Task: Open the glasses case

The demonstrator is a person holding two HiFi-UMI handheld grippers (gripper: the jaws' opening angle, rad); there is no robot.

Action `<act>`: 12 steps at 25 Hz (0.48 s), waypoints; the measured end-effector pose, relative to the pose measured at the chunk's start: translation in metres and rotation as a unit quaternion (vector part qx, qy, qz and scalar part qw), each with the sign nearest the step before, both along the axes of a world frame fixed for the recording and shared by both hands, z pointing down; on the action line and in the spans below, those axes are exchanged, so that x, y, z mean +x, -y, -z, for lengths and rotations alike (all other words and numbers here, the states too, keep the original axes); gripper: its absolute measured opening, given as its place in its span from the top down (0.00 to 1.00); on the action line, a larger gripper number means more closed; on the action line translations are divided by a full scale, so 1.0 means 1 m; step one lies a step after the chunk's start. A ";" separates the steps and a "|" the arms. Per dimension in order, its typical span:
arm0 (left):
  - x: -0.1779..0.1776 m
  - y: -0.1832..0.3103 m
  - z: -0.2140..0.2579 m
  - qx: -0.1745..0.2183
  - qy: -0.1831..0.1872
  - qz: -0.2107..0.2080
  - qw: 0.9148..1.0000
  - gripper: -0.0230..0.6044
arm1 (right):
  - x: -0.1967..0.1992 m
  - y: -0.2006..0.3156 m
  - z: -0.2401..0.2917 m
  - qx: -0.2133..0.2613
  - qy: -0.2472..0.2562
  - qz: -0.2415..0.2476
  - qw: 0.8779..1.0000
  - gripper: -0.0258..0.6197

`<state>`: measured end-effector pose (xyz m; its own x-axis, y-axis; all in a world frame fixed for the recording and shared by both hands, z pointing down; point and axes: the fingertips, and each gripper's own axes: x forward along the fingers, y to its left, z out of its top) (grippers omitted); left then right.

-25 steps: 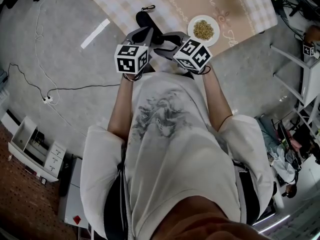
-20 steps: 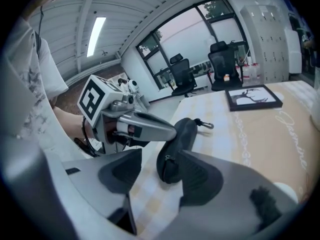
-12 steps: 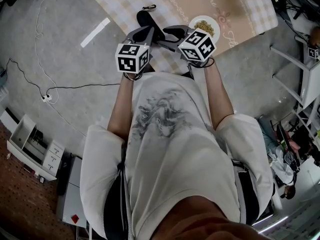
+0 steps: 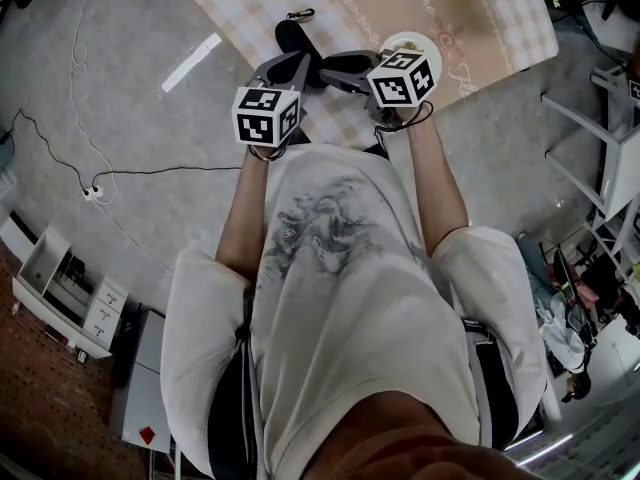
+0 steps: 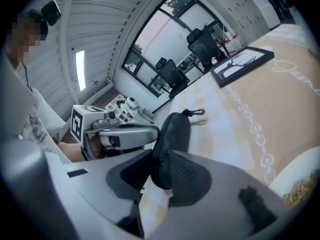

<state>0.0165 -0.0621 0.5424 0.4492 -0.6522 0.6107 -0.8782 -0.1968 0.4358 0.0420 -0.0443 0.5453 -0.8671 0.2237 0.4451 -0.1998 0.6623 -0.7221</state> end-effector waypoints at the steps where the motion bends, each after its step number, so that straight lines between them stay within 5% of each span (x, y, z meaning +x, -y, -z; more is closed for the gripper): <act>1: 0.000 0.000 0.000 0.000 -0.001 0.000 1.000 0.96 | 0.000 0.001 0.001 -0.004 0.003 -0.003 1.000 0.83; 12: -0.003 -0.002 0.001 0.006 -0.001 -0.004 1.000 0.96 | -0.006 -0.002 0.014 -0.007 0.010 -0.019 1.000 0.93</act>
<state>0.0136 -0.0597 0.5409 0.4555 -0.6566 0.6012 -0.8756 -0.2085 0.4357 0.0359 -0.0426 0.5315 -0.8838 0.1968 0.4244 -0.2092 0.6452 -0.7348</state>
